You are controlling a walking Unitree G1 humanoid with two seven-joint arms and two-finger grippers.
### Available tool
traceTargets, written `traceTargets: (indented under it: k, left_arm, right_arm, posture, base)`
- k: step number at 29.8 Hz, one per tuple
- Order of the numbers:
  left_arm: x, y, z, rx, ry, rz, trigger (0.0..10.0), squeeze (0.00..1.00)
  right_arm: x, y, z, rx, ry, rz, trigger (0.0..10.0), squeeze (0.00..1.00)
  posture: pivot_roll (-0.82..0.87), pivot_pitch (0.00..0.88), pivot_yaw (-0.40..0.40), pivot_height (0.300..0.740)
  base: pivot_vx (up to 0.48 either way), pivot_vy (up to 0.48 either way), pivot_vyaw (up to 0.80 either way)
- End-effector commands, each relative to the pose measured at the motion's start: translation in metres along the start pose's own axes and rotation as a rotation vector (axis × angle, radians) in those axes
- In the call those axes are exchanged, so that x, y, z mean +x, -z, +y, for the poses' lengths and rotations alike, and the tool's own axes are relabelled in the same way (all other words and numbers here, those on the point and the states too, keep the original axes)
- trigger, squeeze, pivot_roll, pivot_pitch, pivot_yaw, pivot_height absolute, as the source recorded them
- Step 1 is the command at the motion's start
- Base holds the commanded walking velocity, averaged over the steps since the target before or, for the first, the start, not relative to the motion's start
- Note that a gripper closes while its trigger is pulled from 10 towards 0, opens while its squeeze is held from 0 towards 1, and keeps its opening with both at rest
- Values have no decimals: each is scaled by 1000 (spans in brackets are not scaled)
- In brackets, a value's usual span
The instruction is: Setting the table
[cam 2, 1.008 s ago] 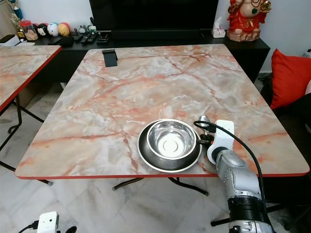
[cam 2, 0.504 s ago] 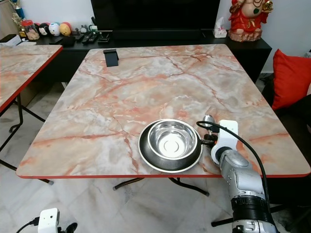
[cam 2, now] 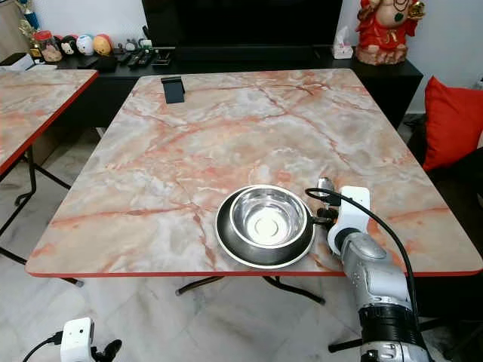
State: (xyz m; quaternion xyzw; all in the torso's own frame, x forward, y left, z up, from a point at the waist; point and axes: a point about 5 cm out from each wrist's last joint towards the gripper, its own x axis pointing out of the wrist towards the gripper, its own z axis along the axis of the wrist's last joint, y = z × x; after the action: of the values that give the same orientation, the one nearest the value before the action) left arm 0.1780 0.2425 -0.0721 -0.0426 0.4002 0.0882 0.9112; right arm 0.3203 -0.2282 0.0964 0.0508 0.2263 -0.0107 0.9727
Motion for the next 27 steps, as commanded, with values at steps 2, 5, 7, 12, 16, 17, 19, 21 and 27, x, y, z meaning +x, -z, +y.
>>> traceTargets:
  k: [2, 5, 7, 12, 16, 17, 19, 21, 27]
  left_arm:
    - [-3, 7, 6, 2, -8, 20, 10000, 0]
    - [-5, 10, 11, 0, -15, 26, 10000, 0]
    - [-5, 10, 12, 0, -16, 27, 10000, 0]
    - [-6, 11, 13, -2, -20, 33, 10000, 0]
    - [-5, 14, 8, -1, -17, 42, 10000, 0]
    - [-5, 15, 6, -1, -15, 45, 10000, 0]
    - [-5, 15, 3, -1, -12, 49, 10000, 0]
    - [-4, 16, 2, -1, -12, 50, 10000, 0]
    - [-4, 15, 3, 0, -14, 50, 10000, 0]
  right_arm:
    - [1, 3, -1, -5, 3, 19, 10000, 388]
    - [1, 3, 0, -7, 4, 19, 10000, 380]
    - [1, 3, 0, -7, 4, 18, 10000, 380]
    - [2, 3, 0, -15, 6, 22, 10000, 373]
    - [2, 3, -1, -18, 7, 23, 10000, 376]
    - [2, 4, -1, -19, 7, 24, 10000, 376]
    - [2, 4, -1, -19, 8, 24, 10000, 380]
    - [2, 4, -1, -20, 8, 25, 10000, 380]
    - [2, 5, 0, -20, 5, 24, 10000, 773]
  posture:
    - [-111, 0, 64, 707]
    - [-111, 0, 64, 707]
    - [-110, 0, 64, 707]
    - [-111, 0, 63, 707]
    - [-111, 0, 64, 707]
    - [-111, 0, 63, 707]
    - [-108, 0, 61, 707]
    - [-108, 0, 62, 707]
    - [-107, 0, 64, 707]
  base:
    - [0, 0, 0]
    - [0, 0, 0]
    - [0, 0, 0]
    - [0, 0, 0]
    - [0, 0, 0]
    - [0, 0, 0]
    - [0, 0, 0]
    - [0, 0, 0]
    - [0, 0, 0]
